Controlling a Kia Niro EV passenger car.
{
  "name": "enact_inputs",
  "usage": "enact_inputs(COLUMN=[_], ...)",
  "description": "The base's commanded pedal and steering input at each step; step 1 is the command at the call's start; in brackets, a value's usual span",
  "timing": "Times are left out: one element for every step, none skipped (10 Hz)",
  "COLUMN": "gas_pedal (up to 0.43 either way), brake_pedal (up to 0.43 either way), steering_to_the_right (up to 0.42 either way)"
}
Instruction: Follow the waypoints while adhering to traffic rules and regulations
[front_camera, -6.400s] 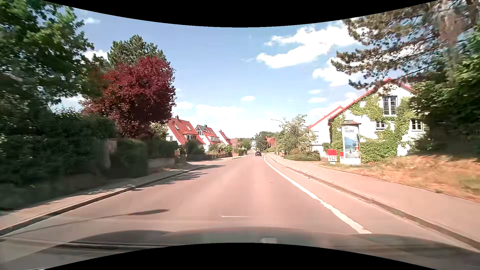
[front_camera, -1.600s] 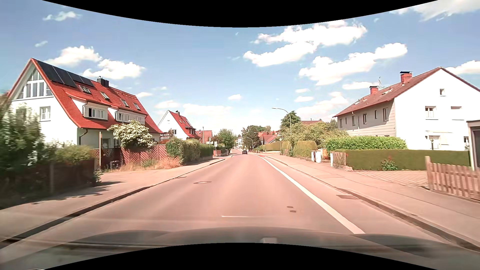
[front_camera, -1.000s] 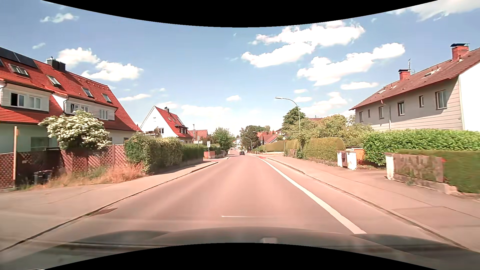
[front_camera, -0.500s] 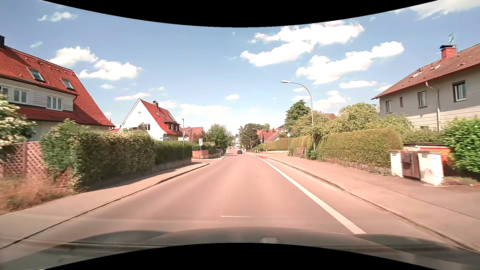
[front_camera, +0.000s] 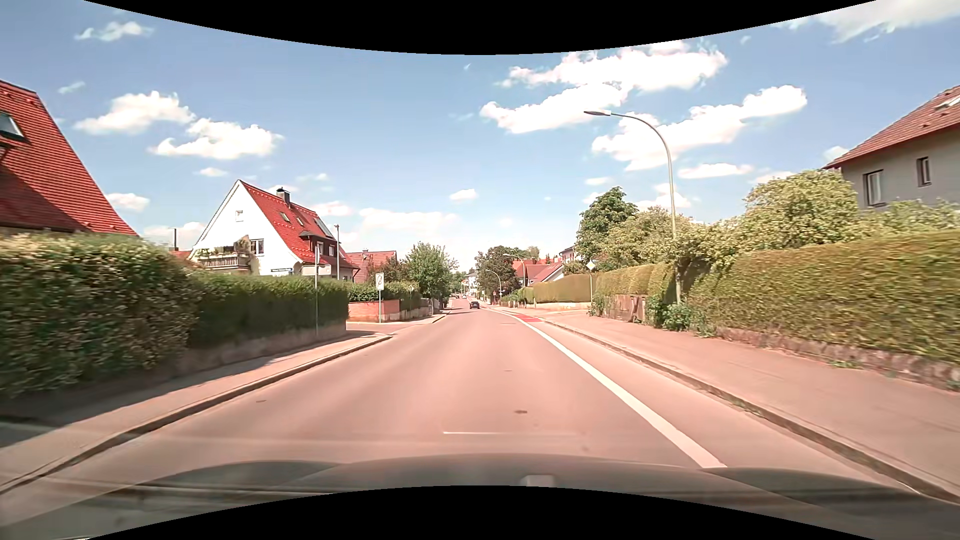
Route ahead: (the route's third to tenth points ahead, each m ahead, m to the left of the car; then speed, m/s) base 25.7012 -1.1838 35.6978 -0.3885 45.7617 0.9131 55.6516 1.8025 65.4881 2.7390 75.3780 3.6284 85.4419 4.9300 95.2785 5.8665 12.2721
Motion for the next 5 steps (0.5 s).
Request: enact_inputs(gas_pedal=[0.150,0.150,0.150,0.150,0.150], brake_pedal=[0.000,0.000,0.000,0.000,0.000], steering_to_the_right=[-0.002,-0.003,-0.004,-0.005,-0.006])
